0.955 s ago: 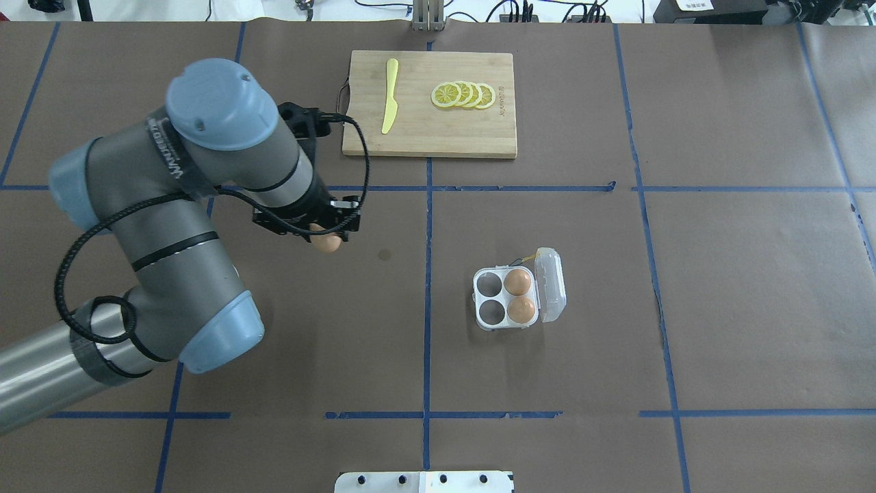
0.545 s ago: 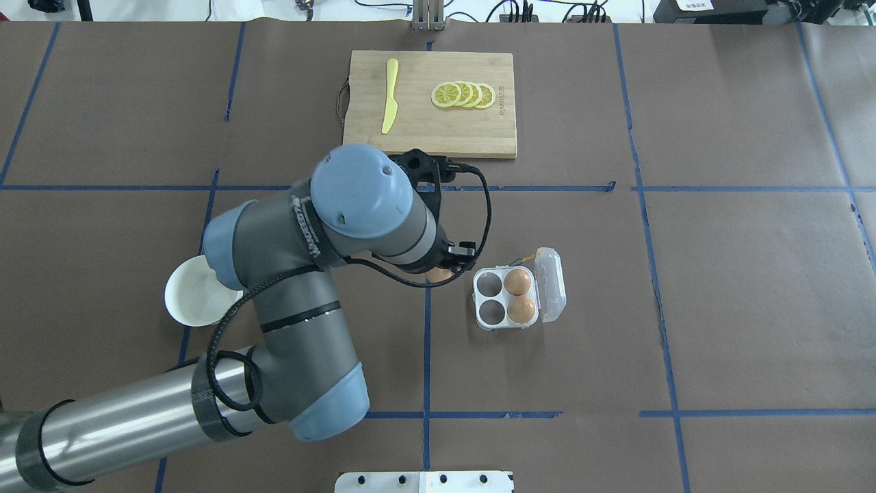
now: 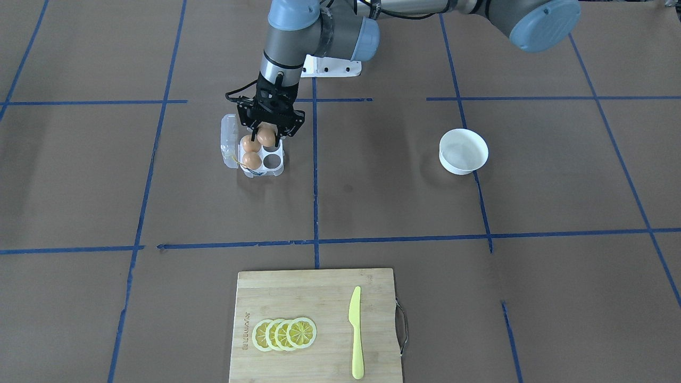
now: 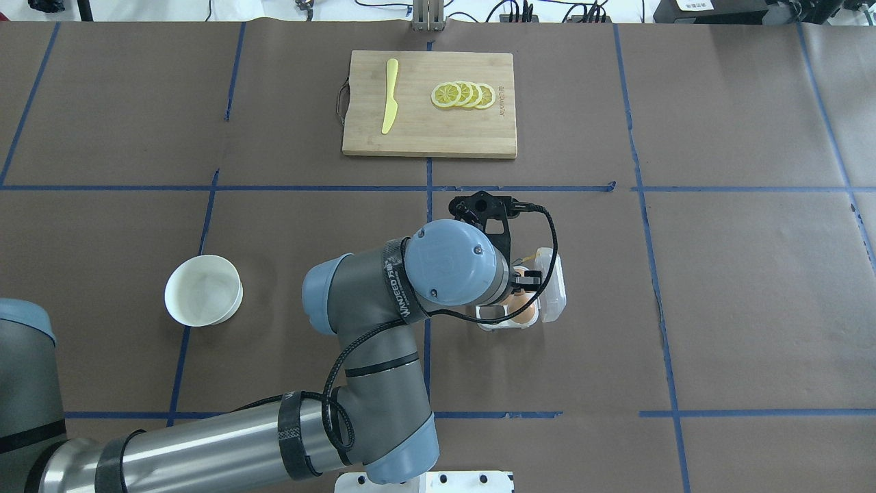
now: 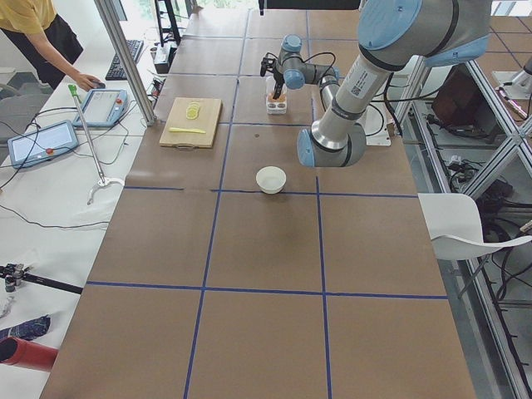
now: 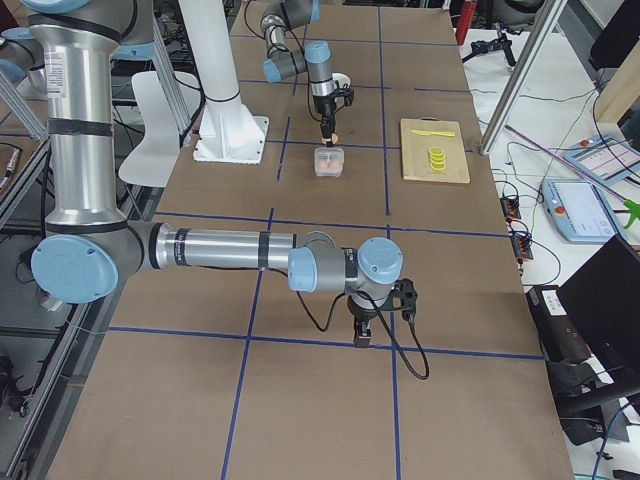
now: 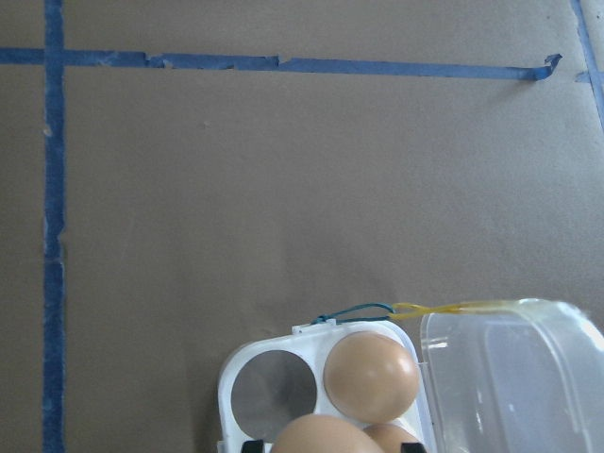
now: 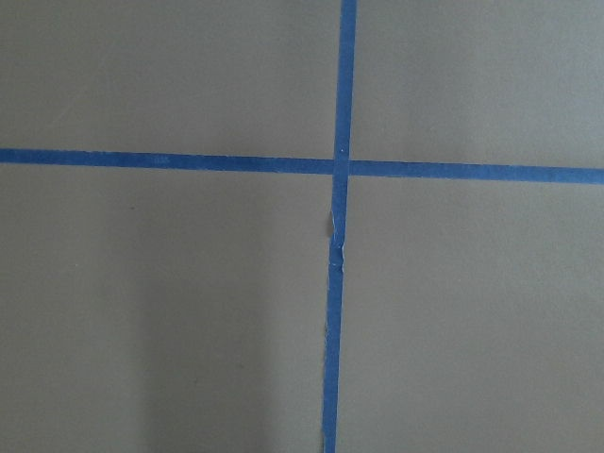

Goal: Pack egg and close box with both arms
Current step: 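Lift the egg with the left gripper and carry it to the carton, then lower the egg into the empty carton slot and open the left gripper, then raise the left gripper from the carton while the right arm approaches the lid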

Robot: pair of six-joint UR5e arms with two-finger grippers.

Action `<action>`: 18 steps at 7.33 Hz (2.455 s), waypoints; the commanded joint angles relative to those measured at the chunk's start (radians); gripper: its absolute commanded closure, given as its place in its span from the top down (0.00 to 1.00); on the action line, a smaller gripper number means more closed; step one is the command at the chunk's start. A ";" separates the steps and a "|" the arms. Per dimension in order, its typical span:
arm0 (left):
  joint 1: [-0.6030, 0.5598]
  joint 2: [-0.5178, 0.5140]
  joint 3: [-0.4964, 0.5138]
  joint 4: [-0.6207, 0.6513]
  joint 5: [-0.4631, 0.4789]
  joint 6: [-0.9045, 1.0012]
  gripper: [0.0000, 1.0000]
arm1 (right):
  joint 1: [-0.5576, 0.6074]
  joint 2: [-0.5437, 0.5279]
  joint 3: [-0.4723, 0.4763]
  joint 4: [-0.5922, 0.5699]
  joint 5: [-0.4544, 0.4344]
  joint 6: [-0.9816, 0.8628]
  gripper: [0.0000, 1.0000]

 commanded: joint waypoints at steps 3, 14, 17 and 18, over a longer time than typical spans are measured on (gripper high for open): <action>0.021 0.005 0.013 -0.009 0.014 -0.005 0.00 | -0.002 -0.002 -0.005 0.000 0.005 0.000 1.00; -0.033 0.116 -0.114 0.015 0.003 0.012 0.84 | -0.020 0.000 0.004 0.018 0.086 0.000 1.00; -0.141 0.292 -0.267 0.023 -0.028 0.197 0.84 | -0.199 -0.012 0.009 0.309 0.096 0.165 1.00; -0.186 0.363 -0.333 0.024 -0.088 0.269 0.84 | -0.271 -0.018 0.009 0.453 0.091 0.336 1.00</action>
